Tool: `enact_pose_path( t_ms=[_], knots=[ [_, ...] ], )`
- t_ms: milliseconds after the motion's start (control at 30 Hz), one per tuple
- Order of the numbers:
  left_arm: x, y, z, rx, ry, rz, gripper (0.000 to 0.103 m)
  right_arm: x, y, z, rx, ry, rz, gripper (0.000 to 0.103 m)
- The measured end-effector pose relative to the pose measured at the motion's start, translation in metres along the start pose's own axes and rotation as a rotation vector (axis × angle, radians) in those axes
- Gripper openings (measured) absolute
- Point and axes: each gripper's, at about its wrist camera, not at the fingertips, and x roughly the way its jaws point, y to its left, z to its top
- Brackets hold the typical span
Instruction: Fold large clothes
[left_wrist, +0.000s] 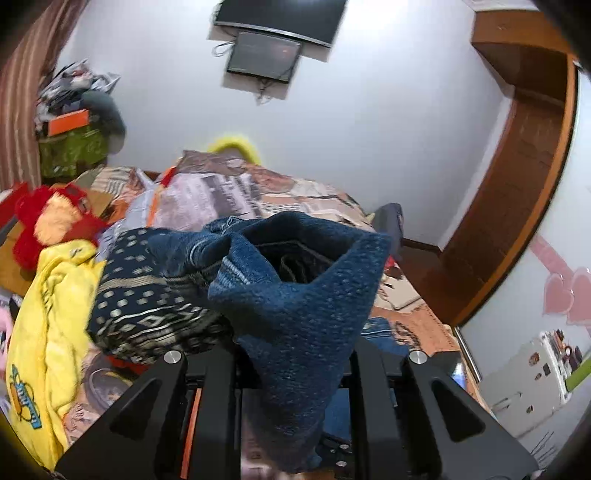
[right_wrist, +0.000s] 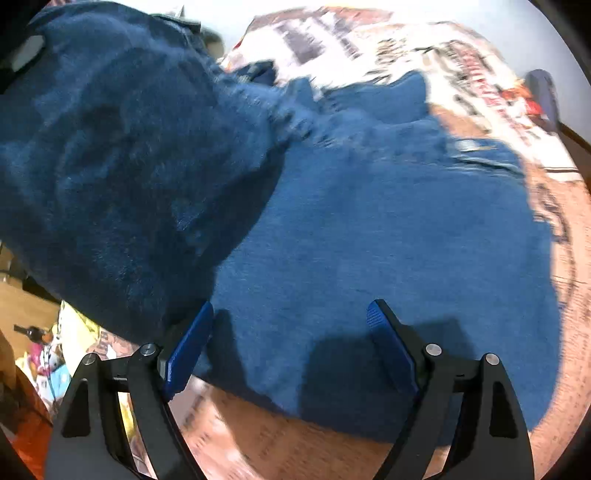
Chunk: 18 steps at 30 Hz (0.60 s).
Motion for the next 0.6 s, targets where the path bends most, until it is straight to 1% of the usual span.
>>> enact_pose_path(
  t_ms=[67,100,133,267,333,367,433,500,600],
  knots=[
    [0.01,-0.022,0.0,0.041,0.011,-0.027,0.014,-0.023,-0.019,-0.01,0.014,-0.055,-0.052,0.083],
    [0.018,-0.041,-0.001,0.074,0.023,-0.053,0.014,-0.031,-0.027,-0.013,0.022,-0.072,-0.071,0.083],
    [0.024,-0.052,-0.003,0.094,0.032,-0.07,0.014,-0.045,-0.043,-0.021,0.044,-0.097,-0.11,0.083],
    [0.058,-0.112,-0.021,0.165,0.103,-0.159,0.014,-0.075,-0.089,-0.042,0.142,-0.132,-0.225,0.083],
    [0.078,-0.142,-0.04,0.209,0.156,-0.209,0.014,-0.085,-0.115,-0.054,0.195,-0.133,-0.307,0.083],
    [0.087,-0.155,-0.05,0.23,0.188,-0.228,0.014,-0.089,-0.122,-0.058,0.214,-0.13,-0.33,0.083],
    [0.11,-0.177,-0.075,0.28,0.286,-0.237,0.014,-0.093,-0.138,-0.069,0.251,-0.116,-0.357,0.083],
    [0.131,-0.19,-0.102,0.337,0.395,-0.218,0.015,-0.098,-0.152,-0.082,0.291,-0.1,-0.367,0.083],
    [0.138,-0.196,-0.127,0.412,0.475,-0.189,0.018,-0.102,-0.159,-0.088,0.309,-0.1,-0.372,0.083]
  ],
)
